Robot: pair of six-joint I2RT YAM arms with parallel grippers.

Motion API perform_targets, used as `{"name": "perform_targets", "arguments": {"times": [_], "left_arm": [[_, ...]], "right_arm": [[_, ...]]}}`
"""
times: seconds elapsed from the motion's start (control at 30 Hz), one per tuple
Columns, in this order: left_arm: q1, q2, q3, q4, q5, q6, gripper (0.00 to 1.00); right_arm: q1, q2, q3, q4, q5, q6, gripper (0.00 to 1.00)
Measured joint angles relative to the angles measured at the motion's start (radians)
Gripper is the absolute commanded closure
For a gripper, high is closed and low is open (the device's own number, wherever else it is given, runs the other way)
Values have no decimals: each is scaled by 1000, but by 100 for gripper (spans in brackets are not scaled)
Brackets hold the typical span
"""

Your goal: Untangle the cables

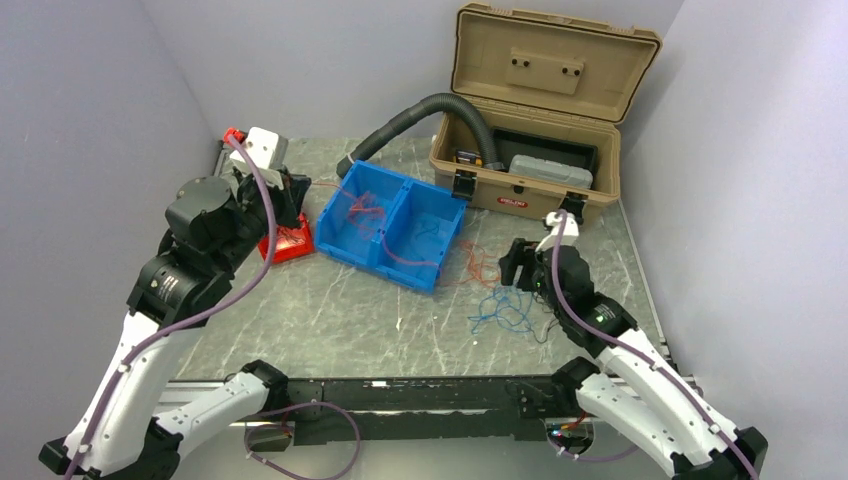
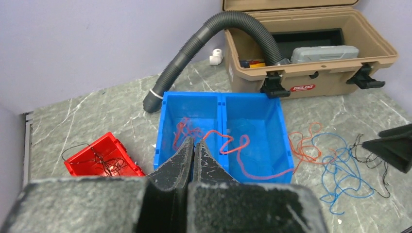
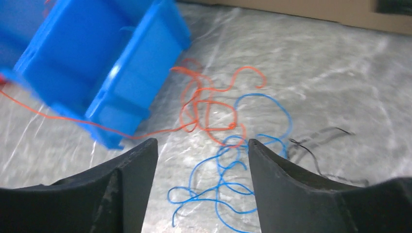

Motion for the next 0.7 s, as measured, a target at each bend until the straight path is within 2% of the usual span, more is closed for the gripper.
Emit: {"name": "perform_targets", "arguments": {"times": [0.27, 0.37, 0.5, 0.7], "left_arm": [[0, -56, 52, -8, 12, 11, 100], [0, -73, 90, -13, 11, 23, 100], [0, -101, 134, -17, 12, 25, 100], [0, -107, 177, -45, 15, 28, 100]], "right_arm": [[8, 205, 33, 169, -427, -151, 22], [38, 276, 34, 238, -542, -192, 19], [128, 373, 82, 287, -625, -272, 16], [275, 484, 161, 353, -618, -416, 16]]}}
